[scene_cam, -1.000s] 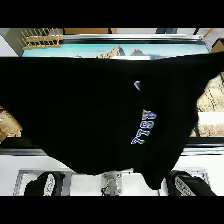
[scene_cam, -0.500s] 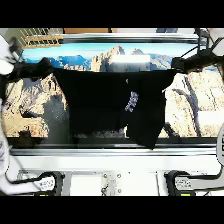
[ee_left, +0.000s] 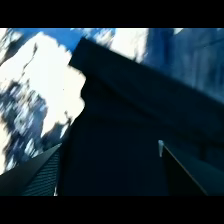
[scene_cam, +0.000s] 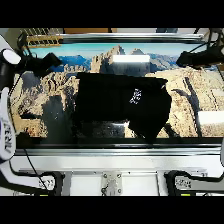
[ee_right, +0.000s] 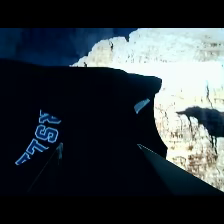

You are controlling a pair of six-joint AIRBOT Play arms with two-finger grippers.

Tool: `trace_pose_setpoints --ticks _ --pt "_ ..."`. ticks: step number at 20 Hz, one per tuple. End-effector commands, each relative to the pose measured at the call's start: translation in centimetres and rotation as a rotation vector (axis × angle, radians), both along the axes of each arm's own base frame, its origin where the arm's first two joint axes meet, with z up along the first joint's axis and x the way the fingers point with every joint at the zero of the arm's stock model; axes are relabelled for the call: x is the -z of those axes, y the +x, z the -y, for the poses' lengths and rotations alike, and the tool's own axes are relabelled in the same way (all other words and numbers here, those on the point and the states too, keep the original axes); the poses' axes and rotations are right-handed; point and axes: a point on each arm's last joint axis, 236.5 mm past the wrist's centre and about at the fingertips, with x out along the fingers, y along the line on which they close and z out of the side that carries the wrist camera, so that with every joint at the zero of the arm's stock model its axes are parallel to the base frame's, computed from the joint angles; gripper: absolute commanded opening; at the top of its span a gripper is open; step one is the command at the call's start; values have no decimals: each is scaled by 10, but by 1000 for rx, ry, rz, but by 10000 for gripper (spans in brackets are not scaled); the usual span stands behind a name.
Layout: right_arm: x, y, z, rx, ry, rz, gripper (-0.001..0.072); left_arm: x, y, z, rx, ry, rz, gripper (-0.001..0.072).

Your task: Fold the clothes and pants, and hang the long-sleeved shirts on hangers.

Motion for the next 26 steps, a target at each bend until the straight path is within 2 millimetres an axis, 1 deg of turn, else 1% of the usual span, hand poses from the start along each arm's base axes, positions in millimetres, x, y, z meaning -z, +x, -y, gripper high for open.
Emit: trace_pose_setpoints --ticks 1,3,4,5,6,7,8,10,13,15,18,19,20,21,23,24,25,26 --pt "2 -56 -10 -49 -1 -82 505 63 -83 -12 -62 13 -209 658" --pt "8 -84 -31 -77 46 -97 505 118 -136 -3 -109 -24 -339 659" --pt "11 -96 -38 -91 57 -101 505 141 -158 0 -147 -42 -388 659" --pt "13 -106 -45 -106 65 -106 505 162 -175 6 -185 -66 -421 659" --pt "15 -114 -48 -113 64 -109 505 176 -185 15 -212 -112 -433 659" --pt "15 -120 -51 -118 63 -107 505 184 -191 25 -239 -163 -440 659" --pt "13 -124 -53 -122 63 -103 505 191 -194 34 -265 -209 -444 658" --pt "8 -127 -55 -127 63 -88 505 201 -194 45 -289 -240 -435 659" --pt "5 -129 -56 -128 65 -80 505 212 -188 65 -238 -213 -438 658" --pt "5 -129 -57 -129 66 -81 505 218 -179 77 -208 -204 -451 658" --pt "4 -130 -57 -129 65 -80 505 216 -155 84 -191 -200 -426 657" --pt "4 -130 -57 -129 66 -80 505 215 -149 84 -191 -201 -419 591" --pt "4 -130 -57 -129 66 -80 505 213 -144 84 -190 -202 -412 453" --pt "4 -130 -56 -129 65 -80 505 210 -138 84 -189 -203 -400 357" --pt "6 -130 -53 -119 65 -84 506 202 -129 81 -180 -187 -369 65" --pt "10 -130 -48 -105 68 -94 505 198 -124 78 -166 -165 -354 4" --pt "17 -134 -41 -89 73 -121 506 195 -122 76 -150 -146 -350 4" --pt "30 -141 -31 -61 83 -164 506 192 -122 75 -127 -122 -352 4"
